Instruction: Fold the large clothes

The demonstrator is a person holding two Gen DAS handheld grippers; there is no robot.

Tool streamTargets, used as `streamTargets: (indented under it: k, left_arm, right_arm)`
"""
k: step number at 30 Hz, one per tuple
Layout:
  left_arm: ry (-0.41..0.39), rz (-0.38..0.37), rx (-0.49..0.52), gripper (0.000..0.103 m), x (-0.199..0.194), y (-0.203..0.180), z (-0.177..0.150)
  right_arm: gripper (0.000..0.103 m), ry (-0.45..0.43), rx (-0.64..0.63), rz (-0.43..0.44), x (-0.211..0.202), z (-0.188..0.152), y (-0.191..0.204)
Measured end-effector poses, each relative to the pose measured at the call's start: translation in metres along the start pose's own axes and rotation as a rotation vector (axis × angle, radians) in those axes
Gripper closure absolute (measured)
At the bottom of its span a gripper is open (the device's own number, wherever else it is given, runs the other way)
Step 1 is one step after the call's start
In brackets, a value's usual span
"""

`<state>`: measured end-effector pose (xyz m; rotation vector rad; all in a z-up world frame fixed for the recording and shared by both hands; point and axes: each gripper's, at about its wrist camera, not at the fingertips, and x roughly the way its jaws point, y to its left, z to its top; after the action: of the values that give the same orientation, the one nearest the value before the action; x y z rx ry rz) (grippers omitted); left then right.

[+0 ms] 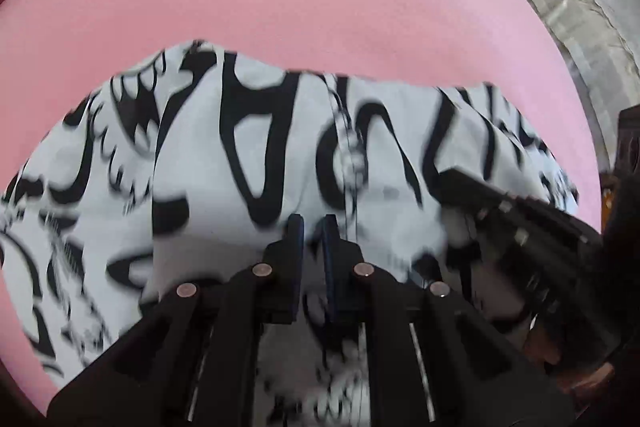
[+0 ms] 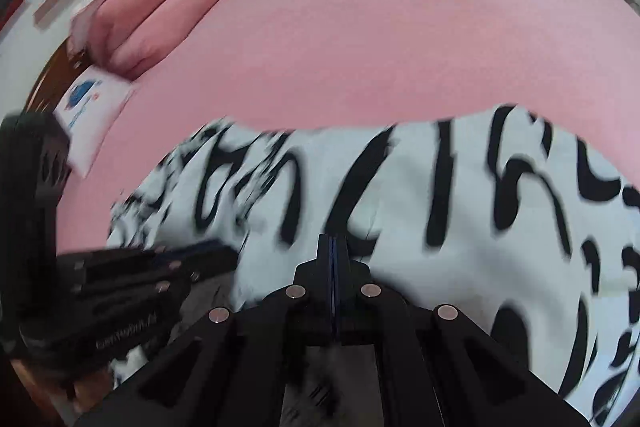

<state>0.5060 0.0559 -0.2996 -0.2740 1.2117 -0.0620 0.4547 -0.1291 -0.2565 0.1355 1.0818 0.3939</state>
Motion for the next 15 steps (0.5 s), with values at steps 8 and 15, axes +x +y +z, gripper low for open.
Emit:
streamTargets:
  k: [8,15]
  left_arm:
    - [-0.153,0.066,0.006,0.094,0.020,0.005,0.027]
    - [-0.221,0.066,-0.110,0.094,0.011,0.052,0.028]
  right_arm:
    - [0.103,-0.063,0.033,-0.041,0.024,0.036,-0.045]
    - [0.103,-0.147,0.215,-0.161,0.005,0.012,-0.117]
